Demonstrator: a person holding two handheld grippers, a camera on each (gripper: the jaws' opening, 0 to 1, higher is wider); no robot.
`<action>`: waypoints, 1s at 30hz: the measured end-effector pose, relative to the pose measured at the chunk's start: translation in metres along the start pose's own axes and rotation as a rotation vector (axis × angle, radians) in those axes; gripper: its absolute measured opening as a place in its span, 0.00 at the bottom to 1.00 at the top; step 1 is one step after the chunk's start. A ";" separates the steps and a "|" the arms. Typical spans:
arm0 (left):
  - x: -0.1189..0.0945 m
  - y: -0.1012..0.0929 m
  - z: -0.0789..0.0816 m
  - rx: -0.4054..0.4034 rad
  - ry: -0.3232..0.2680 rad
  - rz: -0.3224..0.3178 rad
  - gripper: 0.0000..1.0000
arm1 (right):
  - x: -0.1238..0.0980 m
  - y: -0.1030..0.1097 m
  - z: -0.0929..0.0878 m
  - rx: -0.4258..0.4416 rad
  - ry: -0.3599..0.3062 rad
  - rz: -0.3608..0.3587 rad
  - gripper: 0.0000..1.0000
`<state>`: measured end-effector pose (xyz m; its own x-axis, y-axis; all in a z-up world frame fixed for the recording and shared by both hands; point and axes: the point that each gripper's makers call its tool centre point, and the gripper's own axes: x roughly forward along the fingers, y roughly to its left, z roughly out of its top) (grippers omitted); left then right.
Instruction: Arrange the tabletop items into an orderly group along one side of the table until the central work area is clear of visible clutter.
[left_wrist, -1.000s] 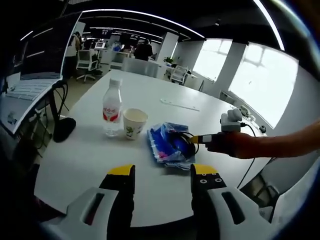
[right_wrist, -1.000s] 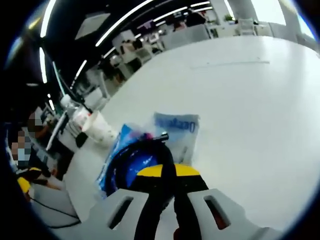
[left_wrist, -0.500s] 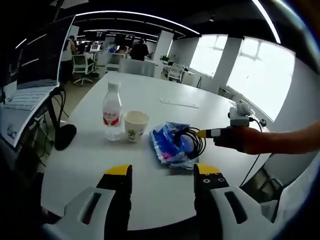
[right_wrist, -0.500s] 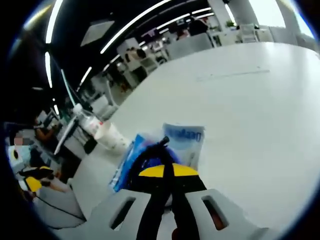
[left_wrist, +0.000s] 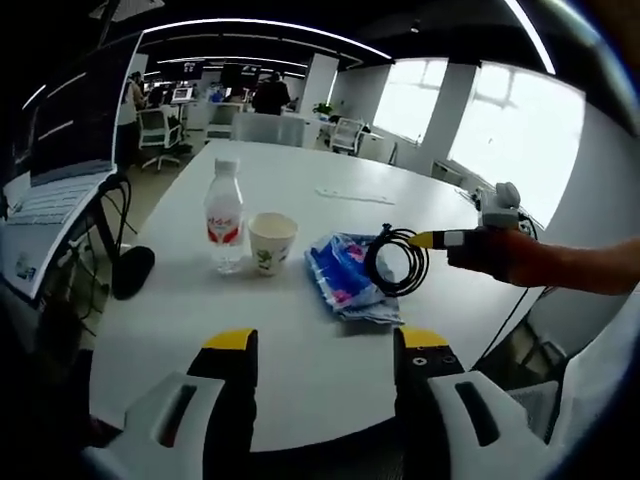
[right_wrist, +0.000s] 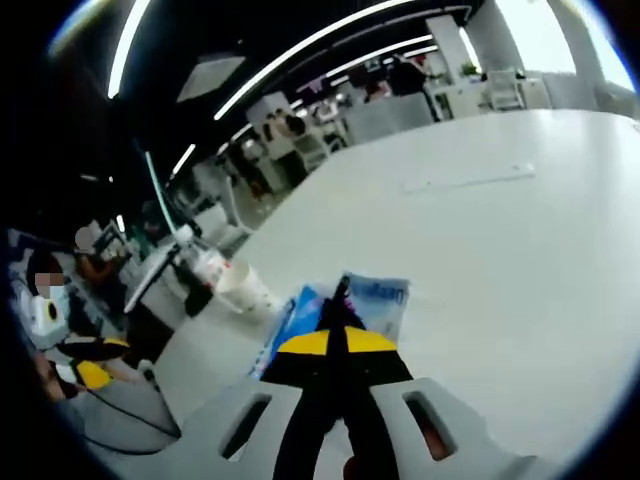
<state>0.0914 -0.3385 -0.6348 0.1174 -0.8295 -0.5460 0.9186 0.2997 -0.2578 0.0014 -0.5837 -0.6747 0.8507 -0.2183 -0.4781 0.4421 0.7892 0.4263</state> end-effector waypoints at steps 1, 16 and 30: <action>0.000 0.000 0.000 0.001 0.000 -0.001 0.55 | -0.003 0.000 0.002 0.007 -0.012 0.003 0.00; -0.007 0.001 -0.001 0.008 0.006 -0.009 0.57 | -0.046 -0.016 0.009 0.026 -0.067 -0.051 0.00; -0.008 -0.002 -0.005 0.018 0.014 -0.009 0.57 | -0.081 -0.027 -0.003 0.096 -0.081 -0.085 0.00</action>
<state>0.0868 -0.3305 -0.6340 0.1044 -0.8255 -0.5546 0.9263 0.2837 -0.2480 -0.0804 -0.5858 -0.6504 0.8276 -0.3305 -0.4537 0.5352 0.7082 0.4605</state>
